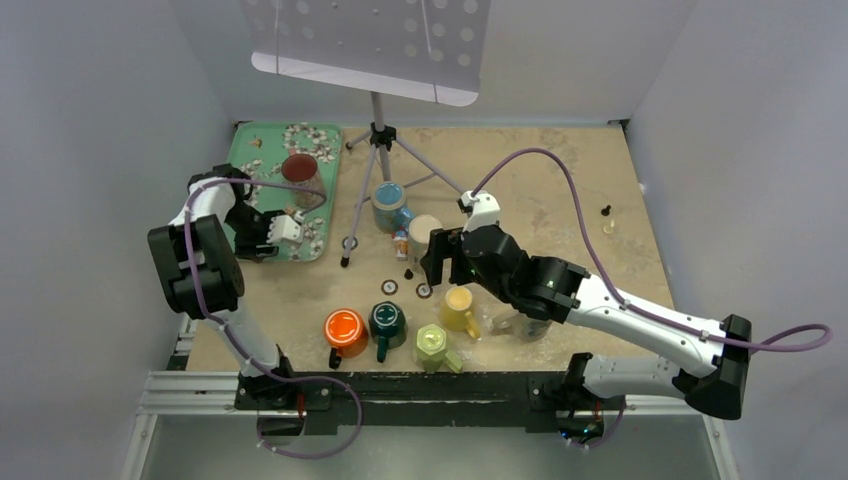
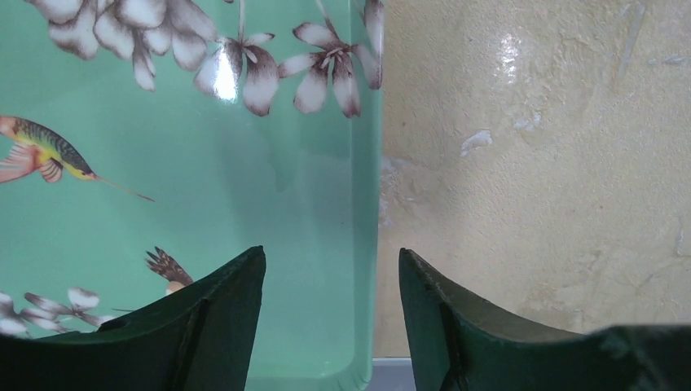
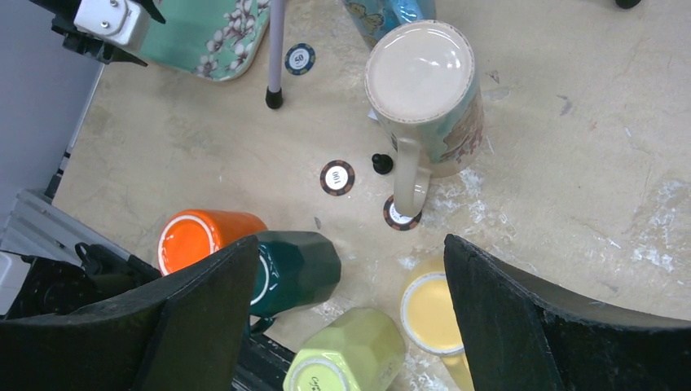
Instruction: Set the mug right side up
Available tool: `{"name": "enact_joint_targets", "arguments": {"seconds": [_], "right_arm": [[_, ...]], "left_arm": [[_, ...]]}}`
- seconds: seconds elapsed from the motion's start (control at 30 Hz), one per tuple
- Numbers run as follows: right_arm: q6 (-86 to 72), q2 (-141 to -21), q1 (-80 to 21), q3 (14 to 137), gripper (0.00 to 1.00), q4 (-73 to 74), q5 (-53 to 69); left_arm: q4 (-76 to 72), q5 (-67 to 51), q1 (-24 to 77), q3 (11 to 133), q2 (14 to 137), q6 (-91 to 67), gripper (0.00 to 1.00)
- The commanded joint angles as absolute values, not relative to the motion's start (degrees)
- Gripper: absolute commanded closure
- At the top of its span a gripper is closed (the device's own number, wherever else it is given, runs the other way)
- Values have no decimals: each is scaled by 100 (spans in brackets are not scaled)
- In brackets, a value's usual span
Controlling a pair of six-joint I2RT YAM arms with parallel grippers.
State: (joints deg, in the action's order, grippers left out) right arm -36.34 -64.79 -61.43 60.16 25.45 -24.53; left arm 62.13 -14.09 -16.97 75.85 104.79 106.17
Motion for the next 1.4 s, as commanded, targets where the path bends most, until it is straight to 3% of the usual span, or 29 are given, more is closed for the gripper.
{"name": "enact_joint_targets", "arguments": {"seconds": [0.0, 0.27, 0.37, 0.47, 1.13, 1.27, 1.37], "right_arm": [[-3725, -6419, -6130, 6215, 13, 2665, -2618], [-3869, -6244, -6132, 6130, 13, 2797, -2729], [-3869, -6245, -6135, 6200, 13, 2864, -2737], [-3889, -6251, -6133, 6200, 13, 2919, -2789], [-3999, -5960, -6135, 5778, 13, 2584, -2834], [-4067, -5861, -6135, 5591, 13, 2391, -2868], [-3847, -5927, -6135, 5636, 13, 2113, -2962]], "left_arm": [[6403, -1359, -1658, 7532, 10599, 10989, 36], [5691, -949, -1711, 6857, 10740, 10970, 42], [5597, -1050, -1707, 6691, 10670, 10967, 64], [5660, -1110, -1714, 6356, 10330, 11104, 99], [6704, -503, -1720, 3488, 7401, 10927, 100], [6503, -312, -1722, 3347, 7097, 10435, 100], [7158, -82, -1723, 3495, 7171, 10311, 100]]}}
